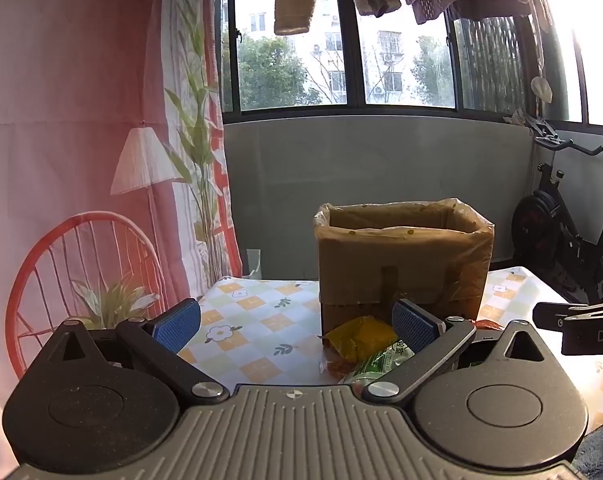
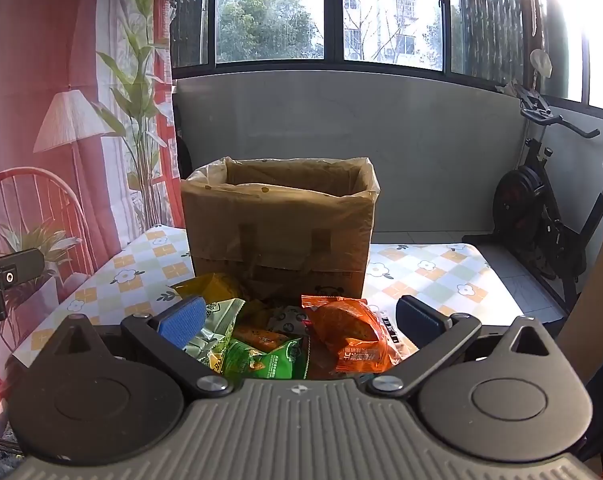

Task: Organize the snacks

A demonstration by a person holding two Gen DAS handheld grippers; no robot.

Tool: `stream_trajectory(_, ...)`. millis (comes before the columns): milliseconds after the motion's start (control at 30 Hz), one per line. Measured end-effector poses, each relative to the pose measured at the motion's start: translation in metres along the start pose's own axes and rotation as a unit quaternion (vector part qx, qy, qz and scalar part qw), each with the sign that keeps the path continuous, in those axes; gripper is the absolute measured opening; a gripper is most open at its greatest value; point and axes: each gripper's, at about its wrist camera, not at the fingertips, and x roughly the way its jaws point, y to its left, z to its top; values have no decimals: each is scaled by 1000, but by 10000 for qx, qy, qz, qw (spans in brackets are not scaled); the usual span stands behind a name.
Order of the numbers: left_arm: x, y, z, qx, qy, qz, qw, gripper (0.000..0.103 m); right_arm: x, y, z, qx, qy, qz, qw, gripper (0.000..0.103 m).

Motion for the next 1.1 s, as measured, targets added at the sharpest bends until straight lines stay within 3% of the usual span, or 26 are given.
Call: stream_trajectory(1100, 4, 2, -4, -103, 59, -54, 9999, 103, -3, 2, -1, -11, 6, -8, 10000, 103)
